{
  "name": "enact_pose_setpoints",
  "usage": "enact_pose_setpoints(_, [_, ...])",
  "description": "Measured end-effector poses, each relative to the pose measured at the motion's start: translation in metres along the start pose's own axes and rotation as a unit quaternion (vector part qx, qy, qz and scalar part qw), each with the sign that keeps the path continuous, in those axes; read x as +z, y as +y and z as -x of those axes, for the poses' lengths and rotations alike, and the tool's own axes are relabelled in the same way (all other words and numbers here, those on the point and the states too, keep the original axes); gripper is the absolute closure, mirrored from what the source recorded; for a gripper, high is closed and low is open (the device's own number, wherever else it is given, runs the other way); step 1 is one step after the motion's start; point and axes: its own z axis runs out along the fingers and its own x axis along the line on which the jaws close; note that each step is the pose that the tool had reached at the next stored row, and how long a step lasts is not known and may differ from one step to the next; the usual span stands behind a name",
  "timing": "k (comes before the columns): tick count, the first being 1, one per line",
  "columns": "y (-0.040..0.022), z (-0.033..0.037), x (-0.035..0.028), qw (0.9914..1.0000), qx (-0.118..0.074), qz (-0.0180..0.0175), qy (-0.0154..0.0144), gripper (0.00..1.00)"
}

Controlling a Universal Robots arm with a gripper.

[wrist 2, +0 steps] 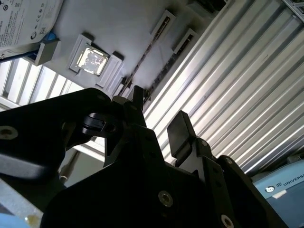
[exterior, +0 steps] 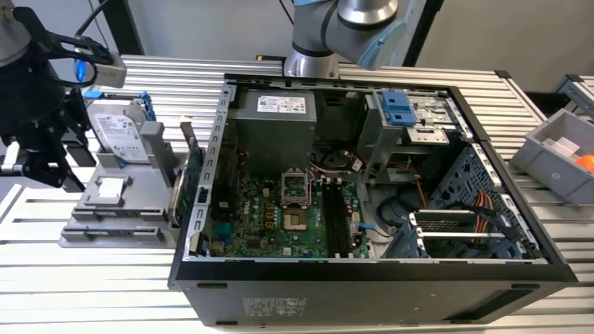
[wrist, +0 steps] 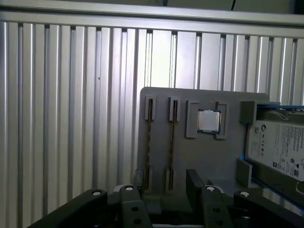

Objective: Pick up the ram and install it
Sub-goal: 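Pick up the ram and move it above insertion slot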

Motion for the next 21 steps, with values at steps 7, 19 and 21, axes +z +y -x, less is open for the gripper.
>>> enact_pose_setpoints(7, [-0.0001, -0.0002, 0.0058, 1.0, 0.0, 0.0, 0.0, 0.0])
enact_pose_setpoints(19, [-0.0001, -0.0005, 0.0158, 1.0, 0.0, 0.0, 0.0, 0.0])
enact_pose_setpoints(21, [0.0, -0.0005, 0.0175, 1.0, 0.0, -0.0001, -0.0001, 0.0])
